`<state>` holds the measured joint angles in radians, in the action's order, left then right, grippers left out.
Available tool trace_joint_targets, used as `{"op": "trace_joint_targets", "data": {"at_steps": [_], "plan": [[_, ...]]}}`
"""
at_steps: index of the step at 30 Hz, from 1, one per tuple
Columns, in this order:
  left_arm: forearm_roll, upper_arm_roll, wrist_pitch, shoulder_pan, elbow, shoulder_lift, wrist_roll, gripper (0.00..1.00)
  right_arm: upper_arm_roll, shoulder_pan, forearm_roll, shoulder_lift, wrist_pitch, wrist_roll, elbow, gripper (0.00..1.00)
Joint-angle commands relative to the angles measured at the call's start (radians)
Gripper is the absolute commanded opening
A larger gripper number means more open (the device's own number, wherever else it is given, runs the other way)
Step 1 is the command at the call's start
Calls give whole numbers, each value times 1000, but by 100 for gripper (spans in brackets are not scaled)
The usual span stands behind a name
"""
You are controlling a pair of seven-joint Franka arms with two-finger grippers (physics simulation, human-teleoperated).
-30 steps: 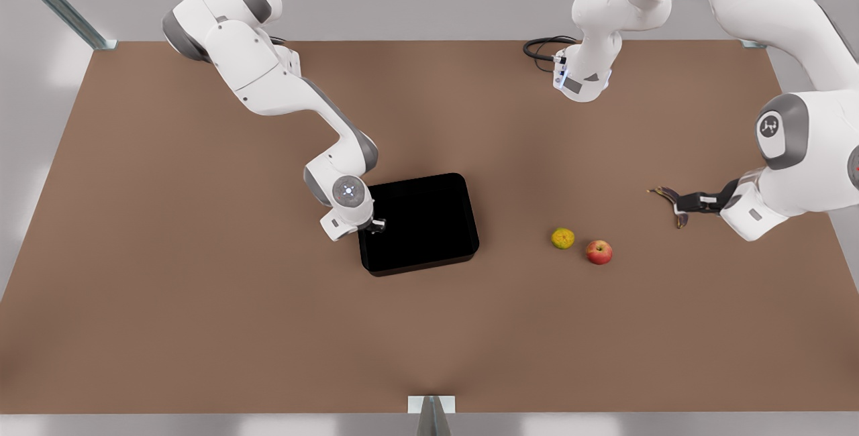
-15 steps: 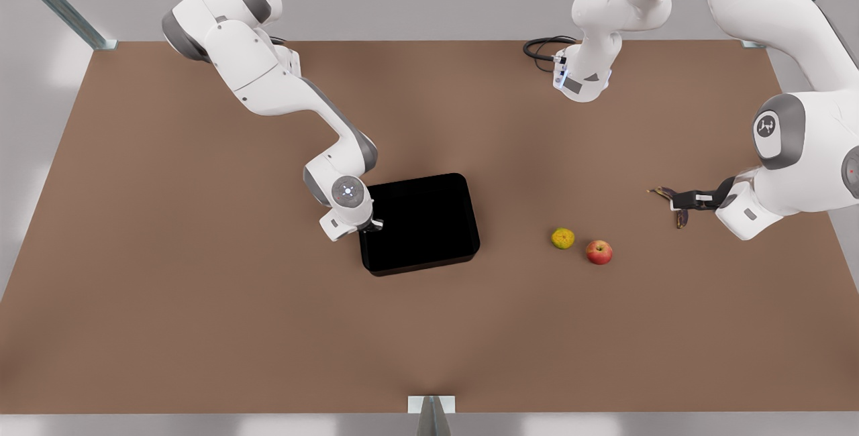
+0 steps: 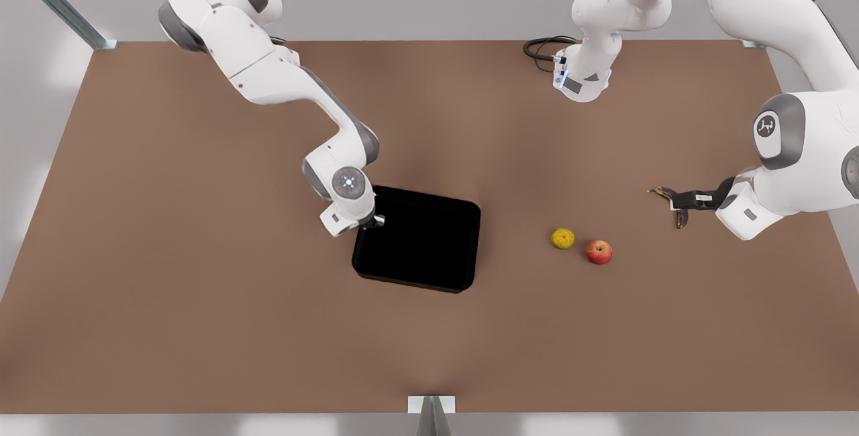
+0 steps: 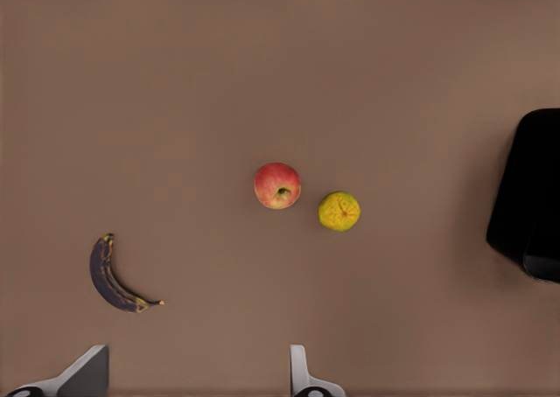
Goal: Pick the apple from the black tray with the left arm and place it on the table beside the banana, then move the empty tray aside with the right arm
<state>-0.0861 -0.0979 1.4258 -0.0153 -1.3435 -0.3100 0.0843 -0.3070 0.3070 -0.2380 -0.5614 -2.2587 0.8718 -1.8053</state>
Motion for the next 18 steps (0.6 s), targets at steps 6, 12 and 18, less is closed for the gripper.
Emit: {"op": "trace_joint_targets", "data": {"at_steps": [6, 12, 18], "plan": [[-21, 20, 10, -31, 40, 2, -63, 100, -15, 0, 32, 49, 94, 6, 4, 20], [-6, 23, 186, -63, 67, -77, -77, 100, -17, -2, 72, 115, 177, -4, 11, 18], [-15, 26, 194, -95, 67, -87, -69, 100, -12, -34, 134, 196, 272, -83, 26, 18]]}}
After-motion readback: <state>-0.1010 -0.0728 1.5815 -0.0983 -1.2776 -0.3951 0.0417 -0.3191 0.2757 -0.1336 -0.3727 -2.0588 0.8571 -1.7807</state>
